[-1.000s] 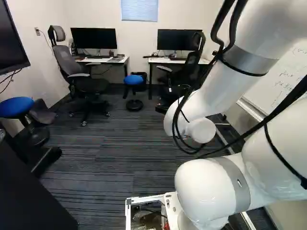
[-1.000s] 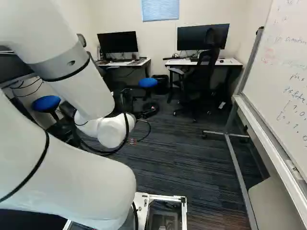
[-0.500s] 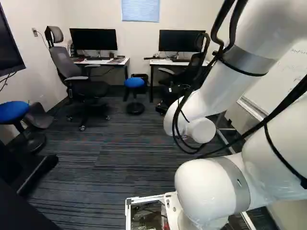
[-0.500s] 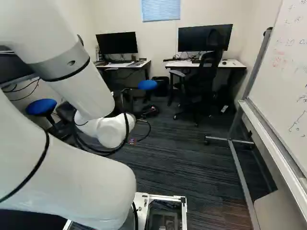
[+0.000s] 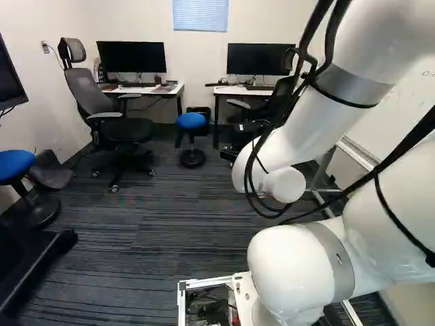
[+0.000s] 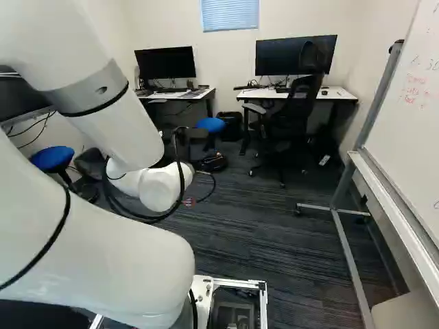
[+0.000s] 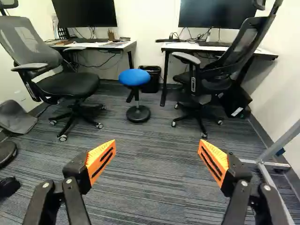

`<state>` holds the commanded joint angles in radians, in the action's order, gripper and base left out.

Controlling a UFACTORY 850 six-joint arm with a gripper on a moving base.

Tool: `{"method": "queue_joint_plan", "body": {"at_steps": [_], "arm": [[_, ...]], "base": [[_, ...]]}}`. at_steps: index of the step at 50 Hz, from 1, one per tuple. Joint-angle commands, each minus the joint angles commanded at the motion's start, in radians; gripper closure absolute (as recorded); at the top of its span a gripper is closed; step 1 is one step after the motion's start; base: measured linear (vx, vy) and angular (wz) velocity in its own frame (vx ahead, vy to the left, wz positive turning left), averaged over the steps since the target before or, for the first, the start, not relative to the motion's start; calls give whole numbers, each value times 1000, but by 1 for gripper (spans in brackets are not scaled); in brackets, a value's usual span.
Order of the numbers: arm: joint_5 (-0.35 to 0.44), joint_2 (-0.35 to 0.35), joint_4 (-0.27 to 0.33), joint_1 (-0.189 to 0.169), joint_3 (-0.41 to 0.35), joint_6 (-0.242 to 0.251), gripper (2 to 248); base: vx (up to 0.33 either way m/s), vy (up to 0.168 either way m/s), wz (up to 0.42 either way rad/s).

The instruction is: Open the door and move inside

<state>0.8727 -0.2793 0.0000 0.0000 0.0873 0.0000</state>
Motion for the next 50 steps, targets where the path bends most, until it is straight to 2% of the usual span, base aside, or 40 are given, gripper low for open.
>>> {"method": "queue_joint_plan", "body": {"at_steps": [50], "arm": [[0,0,0,0,0,0,3]], "base": [[161,4,-1]]}}
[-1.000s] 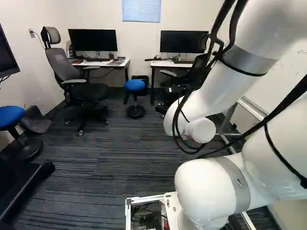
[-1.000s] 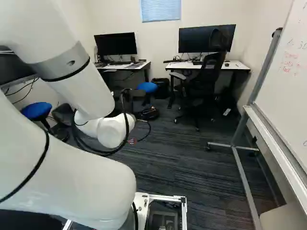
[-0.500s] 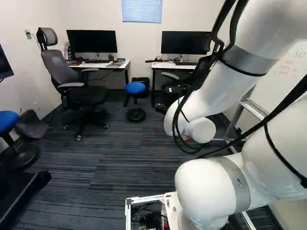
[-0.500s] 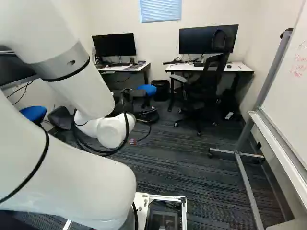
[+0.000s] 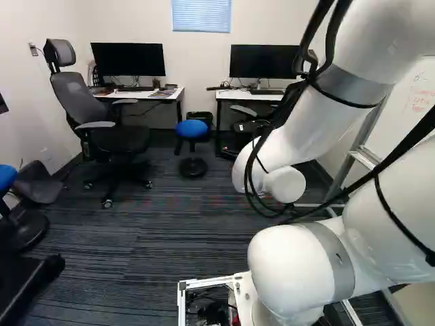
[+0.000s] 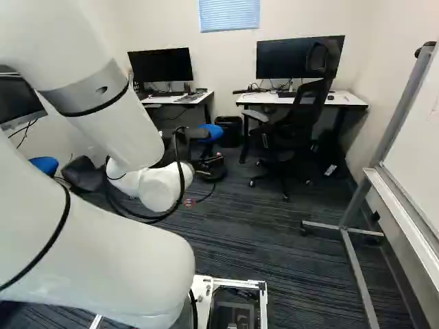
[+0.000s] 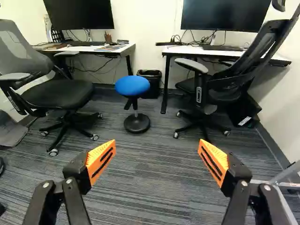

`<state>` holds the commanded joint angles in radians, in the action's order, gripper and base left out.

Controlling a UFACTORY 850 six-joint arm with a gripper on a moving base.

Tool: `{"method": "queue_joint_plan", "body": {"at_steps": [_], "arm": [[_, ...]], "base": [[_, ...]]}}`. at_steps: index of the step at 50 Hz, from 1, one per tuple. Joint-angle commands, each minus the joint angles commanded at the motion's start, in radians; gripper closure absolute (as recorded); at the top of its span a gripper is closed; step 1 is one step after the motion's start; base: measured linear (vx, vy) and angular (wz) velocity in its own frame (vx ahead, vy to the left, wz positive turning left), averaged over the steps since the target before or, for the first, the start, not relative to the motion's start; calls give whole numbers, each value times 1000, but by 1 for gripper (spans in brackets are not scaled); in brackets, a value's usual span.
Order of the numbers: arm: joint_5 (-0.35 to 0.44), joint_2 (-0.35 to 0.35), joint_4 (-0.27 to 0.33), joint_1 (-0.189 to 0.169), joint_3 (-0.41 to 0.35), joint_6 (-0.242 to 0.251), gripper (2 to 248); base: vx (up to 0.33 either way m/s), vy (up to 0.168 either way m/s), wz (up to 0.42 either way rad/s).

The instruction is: Open the door and move inside

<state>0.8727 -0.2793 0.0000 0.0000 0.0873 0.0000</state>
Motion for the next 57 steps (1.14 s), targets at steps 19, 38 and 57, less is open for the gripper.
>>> {"method": "queue_joint_plan", "body": {"at_steps": [19,38,57], "arm": [[0,0,0,0,0,0,3],[0,0,0,0,0,0,3],[0,0,0,0,0,0,3]], "base": [[150,7,1],[75,2,-1],[-5,0,0]]}}
